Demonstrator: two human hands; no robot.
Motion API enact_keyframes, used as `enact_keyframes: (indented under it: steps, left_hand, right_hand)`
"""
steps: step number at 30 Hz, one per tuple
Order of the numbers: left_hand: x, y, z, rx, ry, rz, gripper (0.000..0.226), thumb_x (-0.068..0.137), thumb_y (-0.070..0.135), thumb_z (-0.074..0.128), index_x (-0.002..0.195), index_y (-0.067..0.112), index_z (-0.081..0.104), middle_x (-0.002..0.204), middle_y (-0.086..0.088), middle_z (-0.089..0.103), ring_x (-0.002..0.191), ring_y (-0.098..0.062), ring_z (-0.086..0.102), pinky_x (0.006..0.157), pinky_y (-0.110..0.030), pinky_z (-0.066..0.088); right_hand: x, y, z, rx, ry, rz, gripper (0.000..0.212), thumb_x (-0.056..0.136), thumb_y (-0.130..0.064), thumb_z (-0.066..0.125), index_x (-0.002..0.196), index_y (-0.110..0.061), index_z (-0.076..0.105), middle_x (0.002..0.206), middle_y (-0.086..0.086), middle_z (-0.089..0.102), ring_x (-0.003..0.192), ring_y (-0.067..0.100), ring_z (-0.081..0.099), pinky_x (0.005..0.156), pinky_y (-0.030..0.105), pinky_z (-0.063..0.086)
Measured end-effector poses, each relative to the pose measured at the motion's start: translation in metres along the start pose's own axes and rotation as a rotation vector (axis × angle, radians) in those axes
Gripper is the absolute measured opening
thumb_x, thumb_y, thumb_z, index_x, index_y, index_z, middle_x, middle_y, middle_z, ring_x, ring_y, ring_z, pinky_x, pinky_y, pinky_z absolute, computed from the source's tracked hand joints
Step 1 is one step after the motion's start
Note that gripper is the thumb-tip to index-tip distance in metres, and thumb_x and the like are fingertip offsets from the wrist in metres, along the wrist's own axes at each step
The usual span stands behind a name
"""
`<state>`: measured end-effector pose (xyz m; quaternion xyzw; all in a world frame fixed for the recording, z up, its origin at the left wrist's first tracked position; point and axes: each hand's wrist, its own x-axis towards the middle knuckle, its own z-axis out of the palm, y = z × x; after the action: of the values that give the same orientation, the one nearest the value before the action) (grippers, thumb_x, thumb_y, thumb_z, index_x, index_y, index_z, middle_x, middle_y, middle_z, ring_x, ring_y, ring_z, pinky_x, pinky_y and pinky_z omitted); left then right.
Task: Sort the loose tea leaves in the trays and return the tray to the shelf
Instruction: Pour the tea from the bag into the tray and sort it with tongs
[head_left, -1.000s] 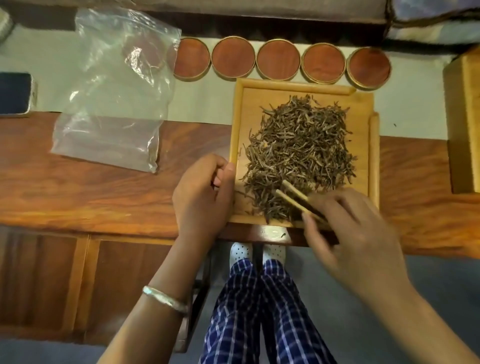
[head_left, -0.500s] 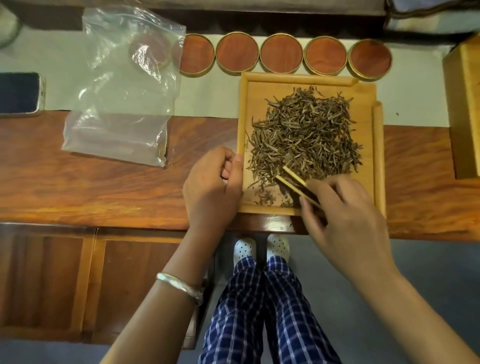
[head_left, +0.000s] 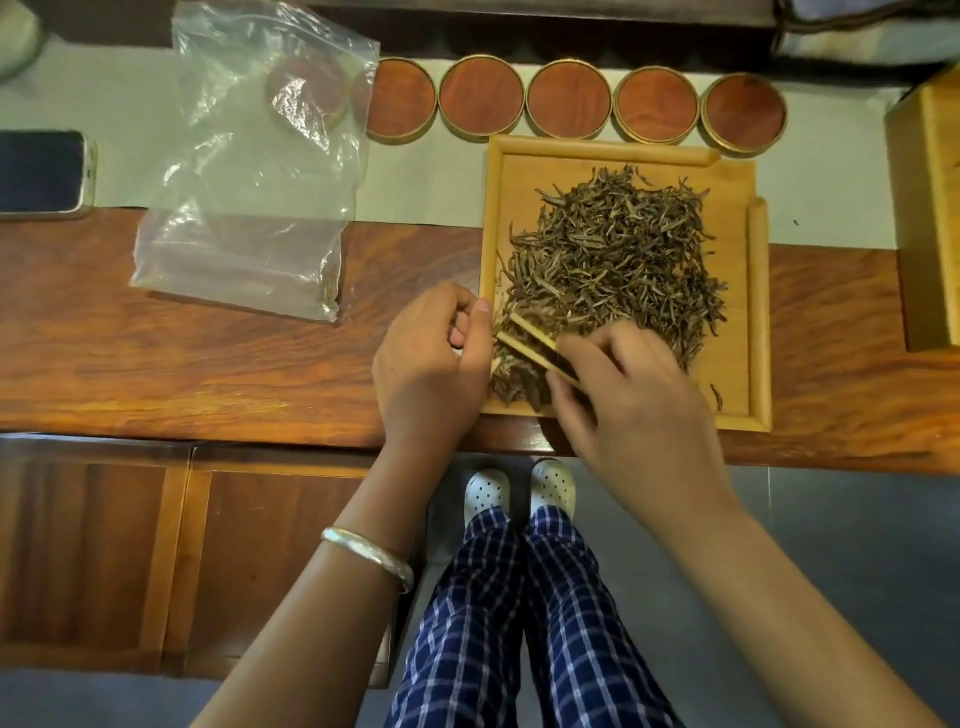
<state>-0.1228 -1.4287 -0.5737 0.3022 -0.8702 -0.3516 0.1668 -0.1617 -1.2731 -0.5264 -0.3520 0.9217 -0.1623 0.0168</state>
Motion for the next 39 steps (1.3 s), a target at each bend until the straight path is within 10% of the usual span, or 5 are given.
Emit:
enact_keyframes:
  steps: [12,39]
  left_hand:
    - [0.0,0.0,-0.001,0.007,0.007,0.017,0.017,0.091,0.024,0.055,0.076,0.016,0.059,0.061,0.005,0.051,0.058,-0.012,0.046,0.053,-0.025,0.034]
    - [0.001,-0.001,0.0,0.015,-0.038,-0.056,0.016,0.089,0.029,0.053,0.074,0.025,0.054,0.061,0.008,0.05,0.064,-0.006,0.049,0.055,-0.009,0.031]
  right_hand:
    - [-0.009,0.007,-0.009,0.088,0.046,-0.008,0.023,0.093,-0.021,0.057,0.109,-0.005,0.064,0.091,0.007,0.056,0.079,0.019,0.051,0.056,0.026,0.046]
    - [-0.026,0.043,-0.031,0.049,-0.004,0.017,0.027,0.091,-0.022,0.059,0.111,-0.006,0.066,0.093,0.007,0.058,0.084,0.022,0.055,0.055,0.03,0.047]
